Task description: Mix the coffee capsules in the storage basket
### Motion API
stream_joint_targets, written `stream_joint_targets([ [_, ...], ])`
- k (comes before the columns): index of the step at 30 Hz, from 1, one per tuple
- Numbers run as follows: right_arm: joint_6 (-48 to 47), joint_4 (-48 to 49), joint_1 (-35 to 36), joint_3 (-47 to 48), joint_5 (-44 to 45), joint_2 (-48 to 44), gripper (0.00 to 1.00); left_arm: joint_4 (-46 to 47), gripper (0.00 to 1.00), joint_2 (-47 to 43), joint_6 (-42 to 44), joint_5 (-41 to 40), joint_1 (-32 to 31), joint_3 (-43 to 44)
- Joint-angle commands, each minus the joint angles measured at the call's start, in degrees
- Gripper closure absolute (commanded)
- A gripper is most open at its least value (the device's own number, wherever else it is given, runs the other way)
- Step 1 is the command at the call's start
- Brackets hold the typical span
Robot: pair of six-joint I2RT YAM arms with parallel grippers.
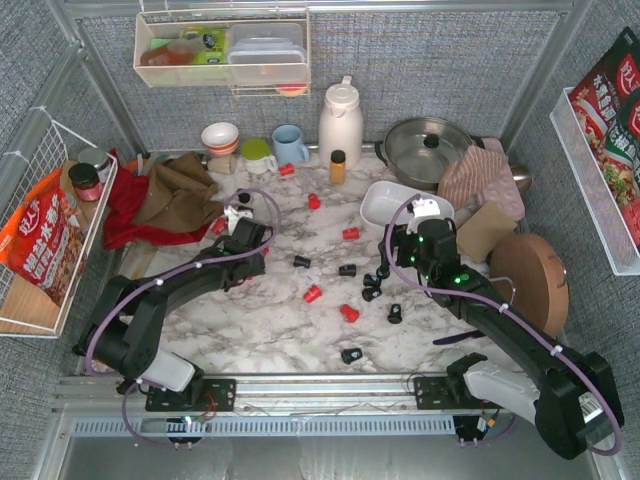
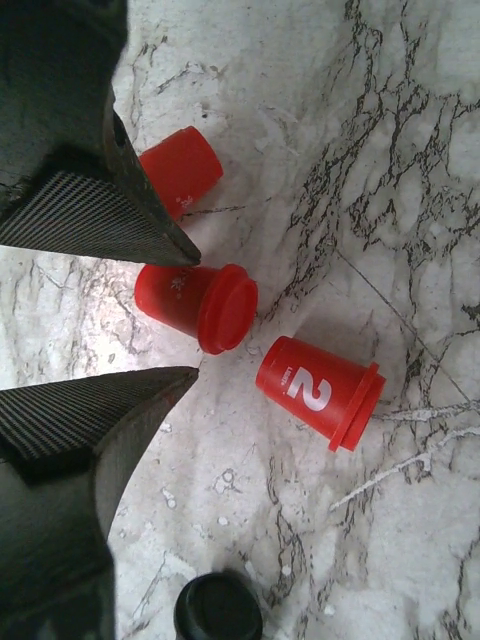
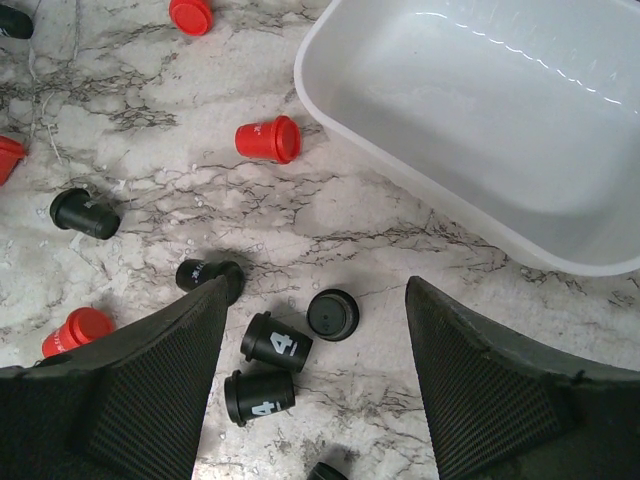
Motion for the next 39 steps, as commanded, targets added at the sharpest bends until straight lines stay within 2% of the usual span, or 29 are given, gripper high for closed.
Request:
stream_joint_targets([
  [1,0.50,1.89,0.07,0.39,-0.56,0.02,0.24,0.20,0.46,2.07,1.26,-1.30,-0.04,0.70],
  [17,0.50,2.05,0.05,0.71,-1.42,1.33,0.24,3.28,0.48,3.24,0.65,-0.13,0.01,-2.63],
  [29,0.33,2.00,0.06,0.85,-1.54,1.50,0.24,9.02,0.48,3.28,0.65,0.00,-0.02,-5.81],
  [39,0.23,1.63,0.07,0.92,-1.27,1.43,0.24,12.53,0.53,1.59,0.08,-1.19,0.02,-8.66],
])
